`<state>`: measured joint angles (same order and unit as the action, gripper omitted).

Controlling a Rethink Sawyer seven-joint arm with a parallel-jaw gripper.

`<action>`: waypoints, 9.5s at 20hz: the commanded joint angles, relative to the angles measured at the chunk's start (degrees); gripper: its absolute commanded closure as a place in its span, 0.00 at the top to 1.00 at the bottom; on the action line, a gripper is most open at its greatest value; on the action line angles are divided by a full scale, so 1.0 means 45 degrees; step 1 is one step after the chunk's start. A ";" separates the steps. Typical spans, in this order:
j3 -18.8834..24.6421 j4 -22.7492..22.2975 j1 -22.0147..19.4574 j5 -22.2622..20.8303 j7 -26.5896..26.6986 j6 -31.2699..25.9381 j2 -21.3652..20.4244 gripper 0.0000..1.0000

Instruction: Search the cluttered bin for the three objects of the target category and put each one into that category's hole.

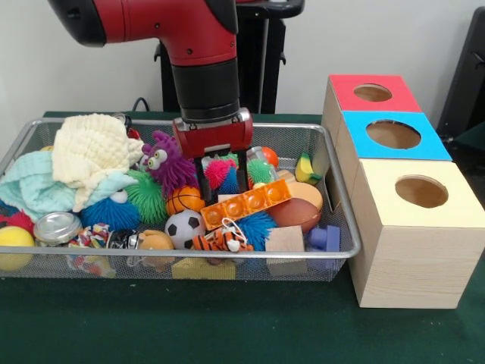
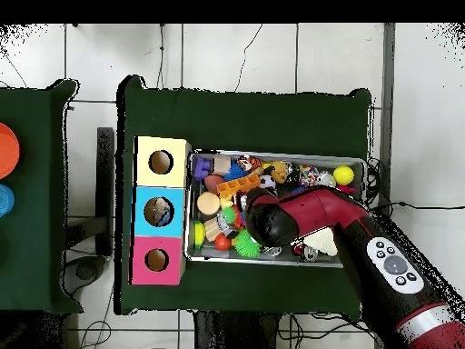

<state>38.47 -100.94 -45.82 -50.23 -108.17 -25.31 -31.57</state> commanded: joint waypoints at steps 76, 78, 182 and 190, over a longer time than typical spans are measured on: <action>-0.4866 -0.8269 0.0564 1.2961 -0.7672 0.8740 0.3919 1.00; -0.4795 -0.8342 0.0670 1.3020 -0.7832 0.8774 0.3864 1.00; -1.2346 -0.0145 0.7049 0.6812 -0.4424 0.4405 0.1850 1.00; -1.4644 0.1462 0.8635 0.3767 -0.5521 0.6055 0.2816 1.00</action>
<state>-16.36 -105.86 -7.84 -24.51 -139.77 -1.94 -23.69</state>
